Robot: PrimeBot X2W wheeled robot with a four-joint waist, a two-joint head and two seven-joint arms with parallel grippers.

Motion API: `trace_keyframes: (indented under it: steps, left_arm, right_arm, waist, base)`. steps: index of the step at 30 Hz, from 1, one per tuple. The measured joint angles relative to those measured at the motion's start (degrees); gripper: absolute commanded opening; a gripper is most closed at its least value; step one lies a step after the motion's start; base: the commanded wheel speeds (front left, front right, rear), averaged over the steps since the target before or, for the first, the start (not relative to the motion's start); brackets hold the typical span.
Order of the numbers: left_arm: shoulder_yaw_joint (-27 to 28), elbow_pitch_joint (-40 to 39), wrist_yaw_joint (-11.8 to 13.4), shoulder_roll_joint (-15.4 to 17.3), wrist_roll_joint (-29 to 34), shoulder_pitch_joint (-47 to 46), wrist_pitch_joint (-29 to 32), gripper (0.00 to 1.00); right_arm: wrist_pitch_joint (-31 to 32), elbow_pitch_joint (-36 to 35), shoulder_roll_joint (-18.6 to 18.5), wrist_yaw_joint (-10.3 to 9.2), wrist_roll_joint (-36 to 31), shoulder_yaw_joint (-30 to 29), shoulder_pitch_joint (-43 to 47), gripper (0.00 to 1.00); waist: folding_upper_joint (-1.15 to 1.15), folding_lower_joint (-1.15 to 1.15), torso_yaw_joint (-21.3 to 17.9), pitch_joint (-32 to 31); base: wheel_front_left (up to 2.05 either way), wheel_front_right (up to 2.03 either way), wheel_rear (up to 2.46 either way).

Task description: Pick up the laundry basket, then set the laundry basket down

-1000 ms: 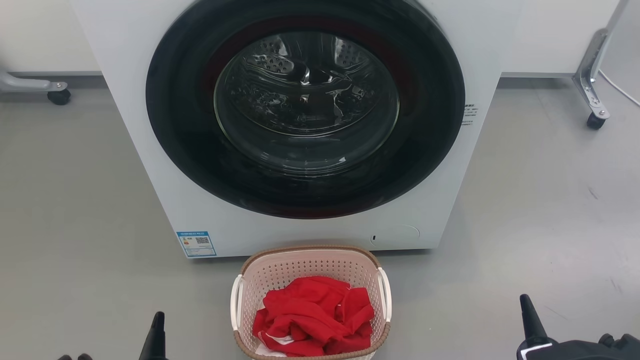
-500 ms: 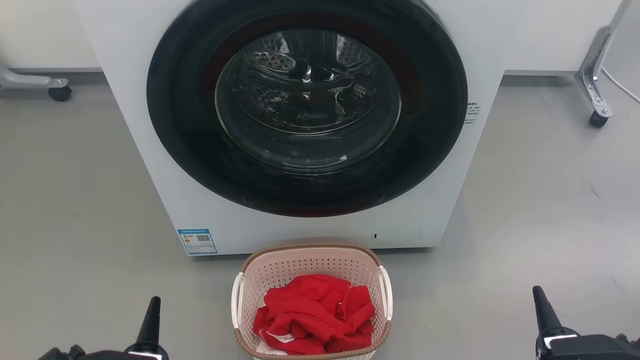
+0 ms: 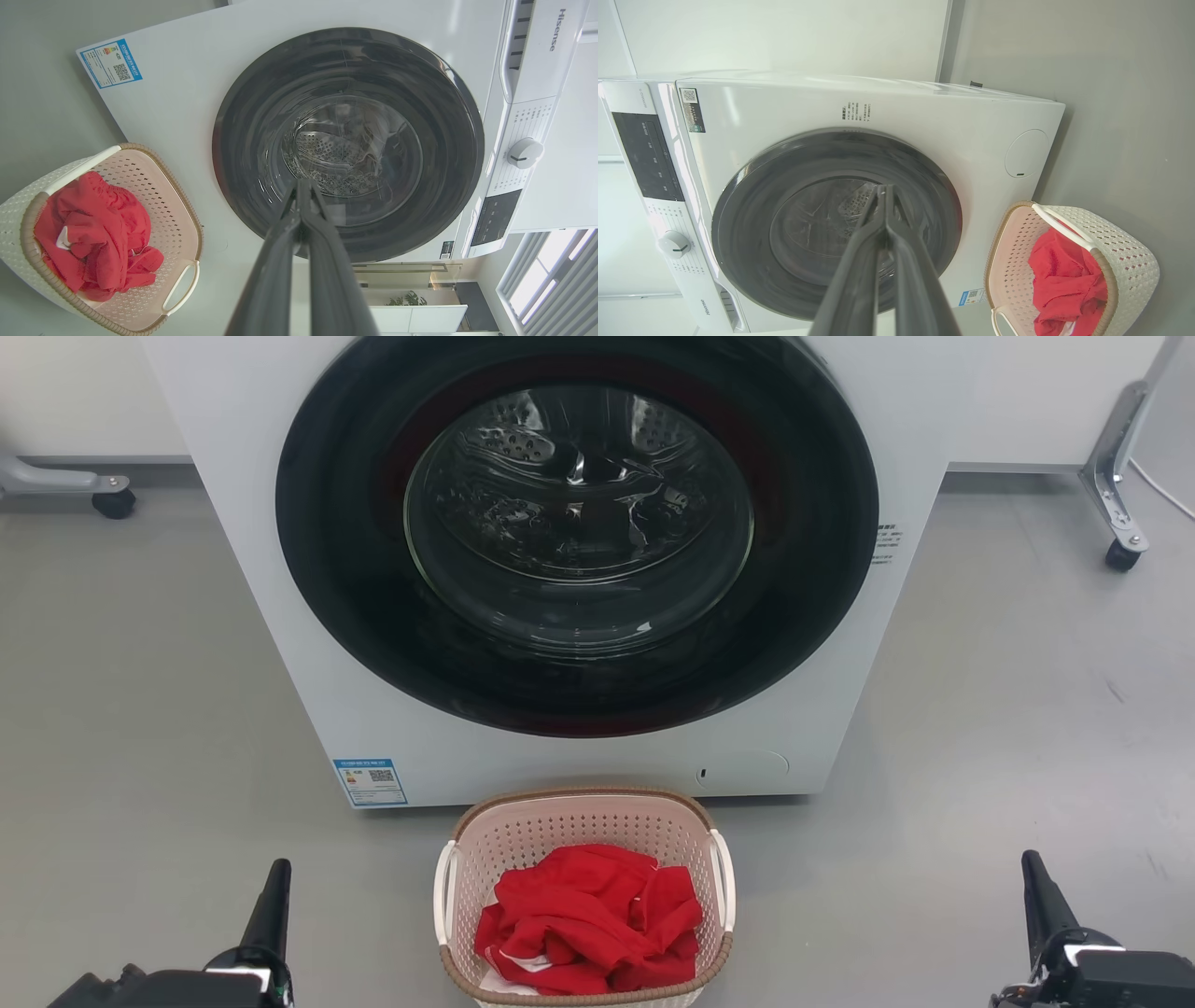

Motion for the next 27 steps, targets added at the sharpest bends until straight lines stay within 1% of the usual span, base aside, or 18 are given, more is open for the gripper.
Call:
trace_keyframes:
  steps: [2,5,9,27]
  left_arm:
    - [0.2,0.0,-0.1,-0.1,-0.6,-0.2,0.1,0.0]
    - [0.9,0.4,-0.5,-0.3,-3.6,-0.5,1.0,0.0]
    - [1.2,0.6,-0.8,-0.4,-5.5,-1.5,1.5,0.0]
    - [1.2,0.6,-1.0,-0.5,-5.6,-1.5,1.5,0.0]
  right_arm:
    - [0.1,0.1,0.0,0.07,0.8,-0.2,-0.3,0.0]
    - [1.0,0.3,0.1,0.78,3.6,-1.4,-0.6,0.0]
    - [1.4,0.5,0.1,0.86,5.3,-1.9,-0.6,0.0]
    - [1.4,0.5,0.2,0.91,5.3,-2.0,-1.4,0.0]
  waist:
    - [0.0,0.0,0.0,0.0]
    - [0.0,-0.01,0.1,0.1]
    - [0.0,-0.01,0.1,0.2]
    - [0.0,-0.01,0.1,0.2]
  base:
    - [0.0,0.0,0.0]
    - [0.0,0.0,0.0]
    - [0.0,0.0,0.0]
    - [0.0,0.0,0.0]
